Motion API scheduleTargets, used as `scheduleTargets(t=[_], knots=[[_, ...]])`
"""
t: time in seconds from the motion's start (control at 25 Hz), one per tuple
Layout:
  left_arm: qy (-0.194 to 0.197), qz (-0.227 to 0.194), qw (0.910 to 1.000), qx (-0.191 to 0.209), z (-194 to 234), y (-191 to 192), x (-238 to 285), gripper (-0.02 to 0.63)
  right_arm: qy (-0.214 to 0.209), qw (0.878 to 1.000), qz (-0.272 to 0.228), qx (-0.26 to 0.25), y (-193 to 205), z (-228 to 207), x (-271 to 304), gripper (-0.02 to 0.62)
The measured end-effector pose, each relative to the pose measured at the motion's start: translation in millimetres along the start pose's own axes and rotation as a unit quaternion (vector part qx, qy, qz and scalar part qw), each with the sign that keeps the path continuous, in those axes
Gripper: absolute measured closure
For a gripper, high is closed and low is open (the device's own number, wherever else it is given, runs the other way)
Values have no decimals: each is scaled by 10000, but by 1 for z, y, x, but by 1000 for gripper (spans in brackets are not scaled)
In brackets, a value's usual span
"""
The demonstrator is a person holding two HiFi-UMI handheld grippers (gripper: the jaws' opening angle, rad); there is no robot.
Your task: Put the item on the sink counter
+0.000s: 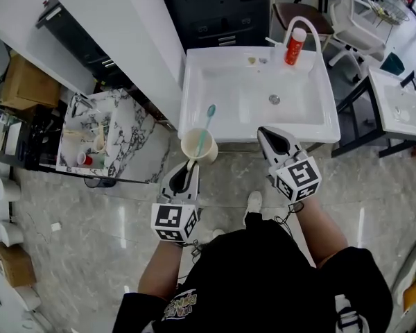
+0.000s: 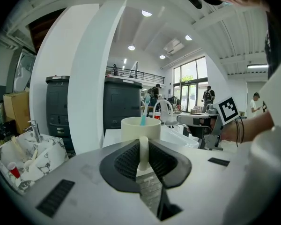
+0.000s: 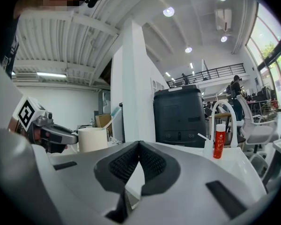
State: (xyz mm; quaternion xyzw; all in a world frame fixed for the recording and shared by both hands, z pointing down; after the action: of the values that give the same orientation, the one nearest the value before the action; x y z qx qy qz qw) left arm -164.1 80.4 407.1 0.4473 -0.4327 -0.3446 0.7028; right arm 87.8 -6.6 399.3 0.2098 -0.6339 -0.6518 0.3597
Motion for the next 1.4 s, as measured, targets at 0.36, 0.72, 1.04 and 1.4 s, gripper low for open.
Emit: scheduleTargets(t=[0.36, 0.72, 1.04, 1.4], knots=[[7, 21, 10000, 85, -19, -23, 59, 561, -25, 10000, 11, 69, 4, -60, 14, 541], [-11, -1, 9999, 123, -35, -36, 104, 561, -221, 9997, 48, 35, 8, -94, 24, 541], [99, 63, 9997, 205, -43, -44, 134, 561, -219, 9997, 45, 94, 10, -111, 32, 541], [293, 135, 9991, 282, -23, -54, 177, 561, -21, 9999, 75, 143, 14, -131, 57, 541]])
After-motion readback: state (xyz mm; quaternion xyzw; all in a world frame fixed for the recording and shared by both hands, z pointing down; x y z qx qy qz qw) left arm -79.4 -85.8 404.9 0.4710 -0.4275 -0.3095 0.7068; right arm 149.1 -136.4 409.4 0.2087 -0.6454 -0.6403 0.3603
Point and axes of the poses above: the fingertips, and each gripper's own axes: x forward along the fingers, z to its left, y out of its underside, the point moved 8 cm from there along -x, backward along the fingers, and after that the axes turned 9 degrees about -x, right-handed, at the moved point
